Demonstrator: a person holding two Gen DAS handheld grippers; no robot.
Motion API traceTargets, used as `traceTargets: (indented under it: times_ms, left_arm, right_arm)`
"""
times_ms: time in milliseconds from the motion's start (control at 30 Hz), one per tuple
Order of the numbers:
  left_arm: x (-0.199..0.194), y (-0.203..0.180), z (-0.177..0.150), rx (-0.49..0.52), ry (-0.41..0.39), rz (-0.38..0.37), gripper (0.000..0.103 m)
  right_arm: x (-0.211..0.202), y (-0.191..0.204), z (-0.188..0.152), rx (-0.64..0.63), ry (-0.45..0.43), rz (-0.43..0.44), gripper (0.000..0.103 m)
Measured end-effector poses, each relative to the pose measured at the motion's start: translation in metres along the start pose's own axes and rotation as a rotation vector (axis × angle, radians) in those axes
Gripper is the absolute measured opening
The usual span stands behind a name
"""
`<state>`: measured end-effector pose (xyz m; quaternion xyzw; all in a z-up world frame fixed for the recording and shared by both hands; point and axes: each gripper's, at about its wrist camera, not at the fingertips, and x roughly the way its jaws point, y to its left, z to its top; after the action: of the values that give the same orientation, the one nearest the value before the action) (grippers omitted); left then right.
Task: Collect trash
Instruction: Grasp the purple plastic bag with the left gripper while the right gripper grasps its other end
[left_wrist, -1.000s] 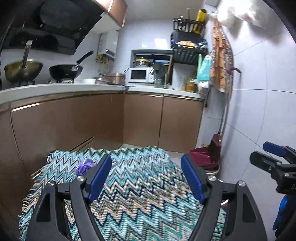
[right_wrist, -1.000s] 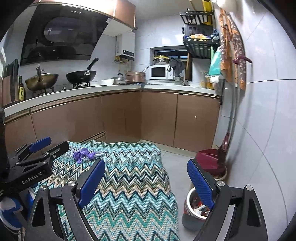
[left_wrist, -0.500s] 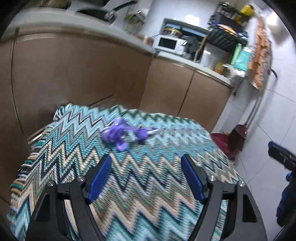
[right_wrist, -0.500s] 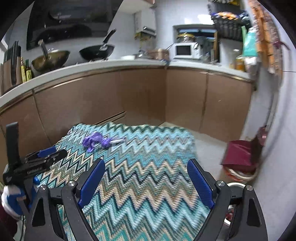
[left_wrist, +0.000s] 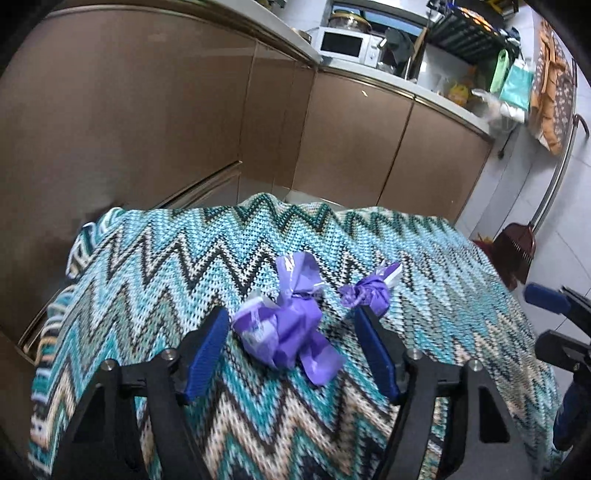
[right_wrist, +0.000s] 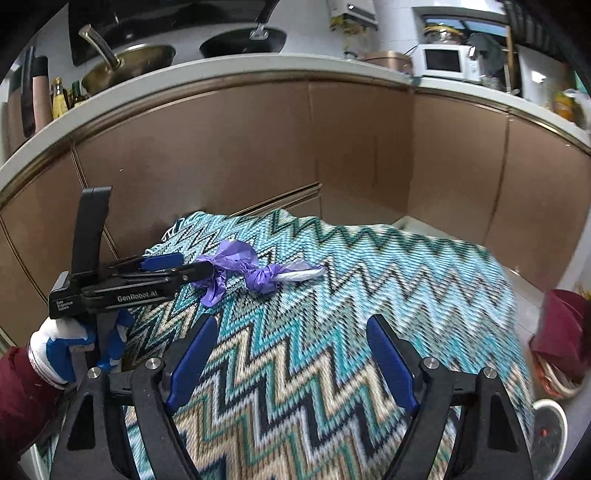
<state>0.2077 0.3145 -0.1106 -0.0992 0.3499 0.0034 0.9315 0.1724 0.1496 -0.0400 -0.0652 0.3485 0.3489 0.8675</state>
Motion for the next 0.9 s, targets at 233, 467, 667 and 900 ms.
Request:
traceTargets:
  times_ms: [233, 467, 667, 900]
  left_arm:
    - [0.019, 0.010, 0.004, -0.016, 0.047, -0.065, 0.045]
    - [0.019, 0.026, -0.002, -0.056, 0.050, -0.082, 0.043]
    - [0.015, 0.037, -0.007, -0.069, 0.047, -0.093, 0.042]
    - [0.013, 0.035, -0.006, -0.076, 0.049, -0.088, 0.038]
  right_arm:
    - [0.057, -0.002, 0.025, -0.002, 0.016, 0.076, 0.079]
    - [0.119, -0.003, 0.030, 0.008, 0.101, 0.114, 0.061]
    - [0.137, 0.001, 0.027, -0.006, 0.169, 0.119, 0.050]
    - [0.145, 0.017, 0.025, -0.074, 0.205, 0.127, 0.025]
